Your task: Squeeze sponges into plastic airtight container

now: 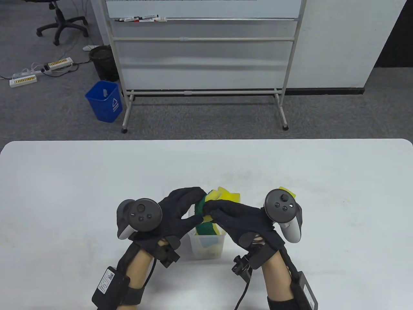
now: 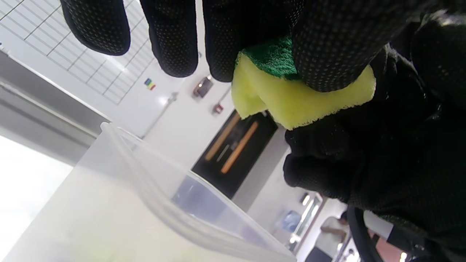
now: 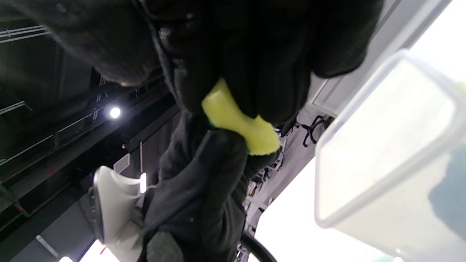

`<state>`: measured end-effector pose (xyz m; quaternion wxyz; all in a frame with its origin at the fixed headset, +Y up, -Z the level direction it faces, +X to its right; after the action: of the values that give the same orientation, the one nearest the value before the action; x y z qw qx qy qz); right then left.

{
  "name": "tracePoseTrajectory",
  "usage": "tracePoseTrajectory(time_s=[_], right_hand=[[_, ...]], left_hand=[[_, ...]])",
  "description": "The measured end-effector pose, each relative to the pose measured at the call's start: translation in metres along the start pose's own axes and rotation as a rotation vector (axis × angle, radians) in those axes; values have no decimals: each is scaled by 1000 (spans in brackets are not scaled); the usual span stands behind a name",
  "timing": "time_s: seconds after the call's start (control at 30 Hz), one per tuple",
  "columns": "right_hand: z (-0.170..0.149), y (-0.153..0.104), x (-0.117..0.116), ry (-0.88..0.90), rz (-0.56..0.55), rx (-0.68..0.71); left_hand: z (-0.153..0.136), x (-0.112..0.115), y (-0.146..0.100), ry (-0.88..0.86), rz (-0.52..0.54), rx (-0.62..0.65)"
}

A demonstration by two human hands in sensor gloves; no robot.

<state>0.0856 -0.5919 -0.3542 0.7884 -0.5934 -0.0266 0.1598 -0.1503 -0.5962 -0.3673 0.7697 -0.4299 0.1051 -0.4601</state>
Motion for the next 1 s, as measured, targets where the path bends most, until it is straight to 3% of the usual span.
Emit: tracePoseTrajectory(time_s=[0.23, 0.33, 0.57, 0.8, 1.0], right_hand=[[-1, 1, -4, 132, 59, 15], [-1, 0, -4, 147, 22, 4], [20, -12, 9, -188, -231, 70], [16, -6, -21, -447, -88, 137], [20, -6, -25, -640, -220, 199]], left_hand=[[-12, -5, -2, -200, 32, 42], [-12, -8, -3, -152, 88, 19], [-12, -9, -3, -28, 84, -38], [4, 1, 2, 92, 40, -18], [6, 2, 2, 159, 45, -37]])
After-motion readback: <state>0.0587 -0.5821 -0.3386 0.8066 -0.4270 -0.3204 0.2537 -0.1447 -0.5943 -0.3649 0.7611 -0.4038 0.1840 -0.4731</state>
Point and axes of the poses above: the tracker on the back of each hand, its own z axis roughly to the thumb side, its own y axis roughly from the wrist to the fingertips, x = y × z, the point moved 2 cm from there along y, roughly from the wrist to the fingertips, and after that the axes turned 13 degrees about -z, right-handed, at the moved point
